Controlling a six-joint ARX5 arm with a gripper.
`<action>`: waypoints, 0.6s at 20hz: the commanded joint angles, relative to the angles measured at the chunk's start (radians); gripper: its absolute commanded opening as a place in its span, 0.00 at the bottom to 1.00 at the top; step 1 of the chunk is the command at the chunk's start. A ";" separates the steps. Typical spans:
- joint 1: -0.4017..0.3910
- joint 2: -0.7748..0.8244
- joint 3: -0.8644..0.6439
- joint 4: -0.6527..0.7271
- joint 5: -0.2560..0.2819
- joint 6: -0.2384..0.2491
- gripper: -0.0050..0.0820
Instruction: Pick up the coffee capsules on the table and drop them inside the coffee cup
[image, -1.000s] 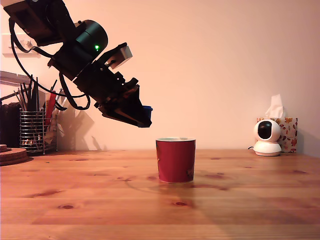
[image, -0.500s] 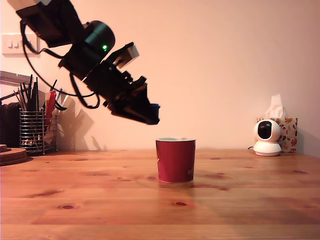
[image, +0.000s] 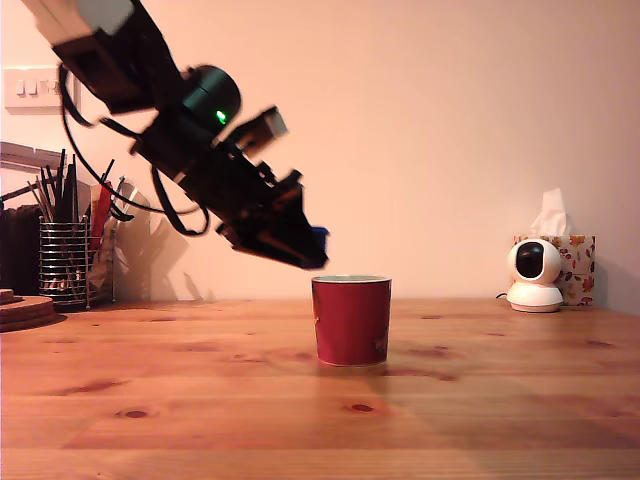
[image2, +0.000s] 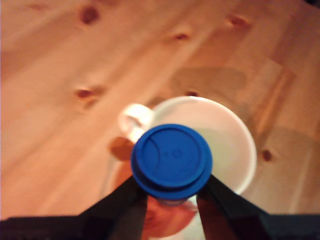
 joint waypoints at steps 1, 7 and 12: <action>-0.013 0.029 0.031 0.007 0.010 -0.005 0.26; -0.028 0.034 0.035 0.004 0.010 -0.008 0.26; -0.039 0.034 0.035 0.004 0.010 -0.008 0.26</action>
